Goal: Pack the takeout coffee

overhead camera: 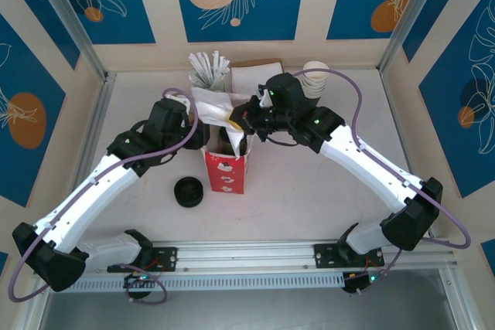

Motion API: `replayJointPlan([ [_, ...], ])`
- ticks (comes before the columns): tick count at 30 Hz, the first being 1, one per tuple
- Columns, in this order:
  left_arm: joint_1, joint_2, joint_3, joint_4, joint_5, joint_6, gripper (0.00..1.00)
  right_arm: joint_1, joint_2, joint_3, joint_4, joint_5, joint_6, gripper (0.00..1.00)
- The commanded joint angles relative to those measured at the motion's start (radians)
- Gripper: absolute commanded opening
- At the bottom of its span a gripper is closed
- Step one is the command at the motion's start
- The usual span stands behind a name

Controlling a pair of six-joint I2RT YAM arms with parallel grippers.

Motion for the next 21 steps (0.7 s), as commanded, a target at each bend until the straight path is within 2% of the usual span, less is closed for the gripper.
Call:
replayJointPlan([
  [1,0.015,-0.014,-0.011,0.032,0.023,-0.014,0.63,0.031,-0.015,0.015,-0.083,0.129,-0.075,0.00],
  [9,0.015,-0.014,-0.035,0.039,0.028,-0.019,0.62,0.099,0.035,0.066,-0.228,0.356,-0.181,0.00],
  [18,0.017,-0.021,-0.053,0.035,0.033,-0.024,0.61,0.151,0.151,0.158,-0.346,0.520,-0.251,0.00],
  [21,0.017,-0.035,-0.062,0.032,0.032,-0.029,0.62,0.155,0.170,0.154,-0.333,0.525,-0.264,0.00],
])
